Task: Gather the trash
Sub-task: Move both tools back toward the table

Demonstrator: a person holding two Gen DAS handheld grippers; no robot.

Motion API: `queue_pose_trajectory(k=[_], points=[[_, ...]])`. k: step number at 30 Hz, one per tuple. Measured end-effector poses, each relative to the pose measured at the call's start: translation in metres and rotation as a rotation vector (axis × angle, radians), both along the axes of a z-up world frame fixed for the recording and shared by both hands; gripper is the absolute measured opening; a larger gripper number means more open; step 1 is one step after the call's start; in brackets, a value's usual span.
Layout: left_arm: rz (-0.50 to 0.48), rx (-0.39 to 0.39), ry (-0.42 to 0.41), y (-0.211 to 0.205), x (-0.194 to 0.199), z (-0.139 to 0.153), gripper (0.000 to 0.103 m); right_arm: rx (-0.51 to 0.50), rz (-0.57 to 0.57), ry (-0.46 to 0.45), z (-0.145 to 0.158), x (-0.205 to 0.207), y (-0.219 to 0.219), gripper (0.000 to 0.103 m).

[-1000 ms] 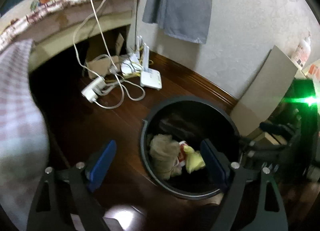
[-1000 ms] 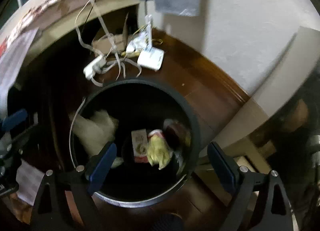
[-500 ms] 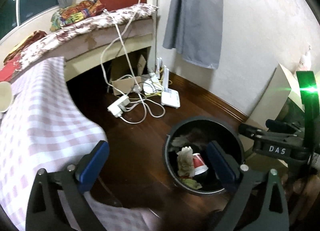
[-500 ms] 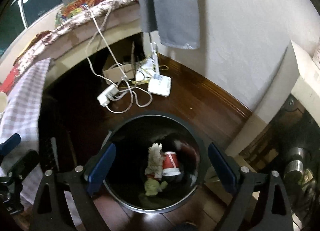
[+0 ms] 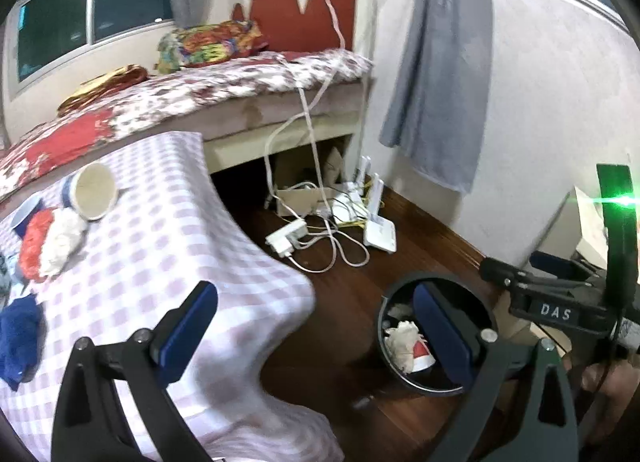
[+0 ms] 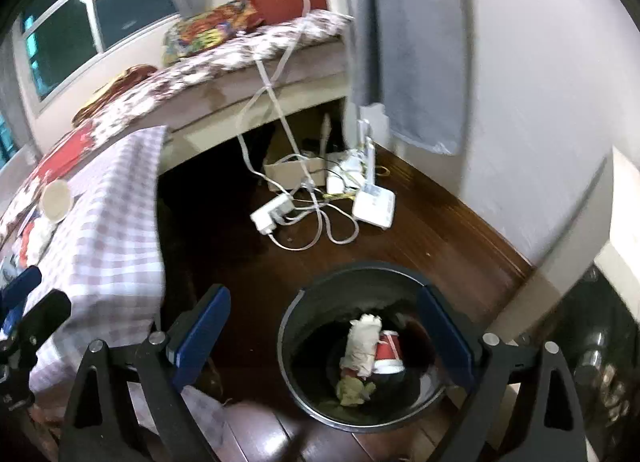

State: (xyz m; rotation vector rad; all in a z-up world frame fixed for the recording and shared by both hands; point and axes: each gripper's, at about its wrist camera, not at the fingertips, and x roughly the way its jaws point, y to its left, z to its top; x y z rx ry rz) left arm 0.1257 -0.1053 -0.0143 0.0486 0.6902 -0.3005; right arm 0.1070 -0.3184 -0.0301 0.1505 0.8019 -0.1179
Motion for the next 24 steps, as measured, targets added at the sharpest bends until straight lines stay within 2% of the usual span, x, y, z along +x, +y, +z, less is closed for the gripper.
queue_pose_trajectory(k=[10,21,24], points=[[0.137,-0.024,-0.022,0.064,-0.017,0.007,0.098,-0.085,0.181,-0.05,0.026,0.001,0.073,0.096],[0.276,-0.041,-0.037,0.136,-0.039,0.011,0.097,-0.101,0.349,-0.087,0.041,0.0,0.148,0.096],[0.34,-0.029,-0.044,0.158,-0.047,0.01,0.097,-0.098,0.399,-0.089,0.042,0.0,0.17,0.096]])
